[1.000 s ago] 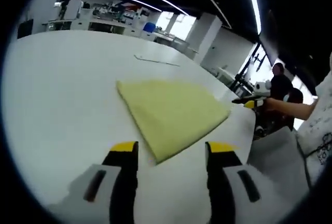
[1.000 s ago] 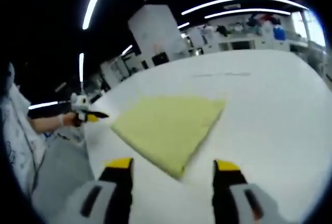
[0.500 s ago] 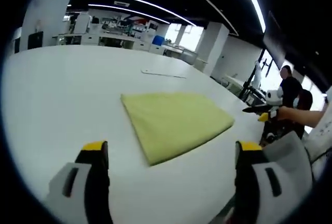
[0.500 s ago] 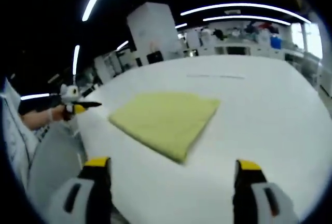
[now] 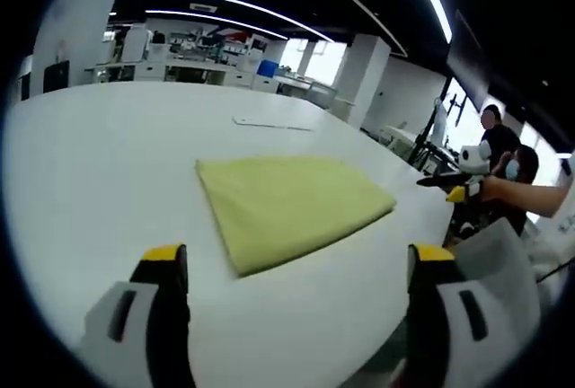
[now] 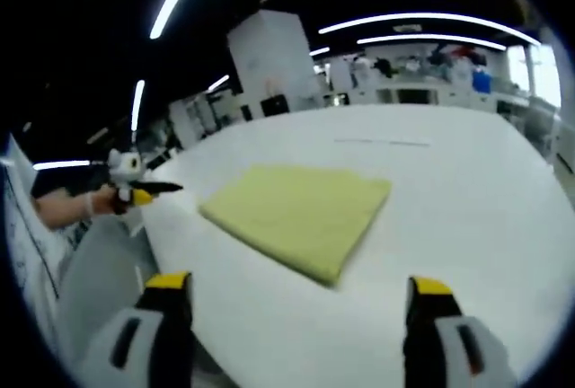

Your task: Fold the garment on the visible template until the final outline fits inside the template.

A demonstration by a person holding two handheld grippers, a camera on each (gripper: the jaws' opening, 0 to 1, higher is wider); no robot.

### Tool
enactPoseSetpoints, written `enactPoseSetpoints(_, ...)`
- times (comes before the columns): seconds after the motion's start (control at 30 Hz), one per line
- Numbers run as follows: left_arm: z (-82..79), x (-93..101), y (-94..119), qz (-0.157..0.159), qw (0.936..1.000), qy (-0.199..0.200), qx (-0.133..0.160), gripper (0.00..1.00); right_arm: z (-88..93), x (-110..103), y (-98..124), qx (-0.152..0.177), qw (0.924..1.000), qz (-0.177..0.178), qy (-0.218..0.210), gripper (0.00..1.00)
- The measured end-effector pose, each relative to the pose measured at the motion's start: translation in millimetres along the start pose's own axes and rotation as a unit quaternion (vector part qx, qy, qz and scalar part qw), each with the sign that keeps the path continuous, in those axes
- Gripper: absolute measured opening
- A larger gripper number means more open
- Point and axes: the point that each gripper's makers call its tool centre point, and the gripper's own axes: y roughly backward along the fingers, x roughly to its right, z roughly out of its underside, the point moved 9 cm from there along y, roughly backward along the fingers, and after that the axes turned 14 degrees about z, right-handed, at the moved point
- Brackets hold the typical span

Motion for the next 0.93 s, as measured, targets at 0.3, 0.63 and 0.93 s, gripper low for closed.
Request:
enactPoseSetpoints(0.3, 2.7, 1.6, 2.9, -0.005, 1.0000, 0.004, -0.002, 0.99, -3.5, 3.6, 4.6, 0.004, 1.0000, 0.004, 0.002, 1.00)
enactPoseSetpoints(0.63, -1.8, 2.5, 2.2, -0.005, 1.0000, 0.000, -0.007, 0.99, -4.2, 9.8, 4.4, 0.008, 0.9999, 0.009, -0.003, 1.00)
enactPoseSetpoints(0.93, -3.5, -3.4, 1.5, -0.009, 0.9998, -0.004, -0.017, 0.99, -6.7, 10.7, 1.1, 0.011, 0.9999, 0.010, -0.005, 1.00)
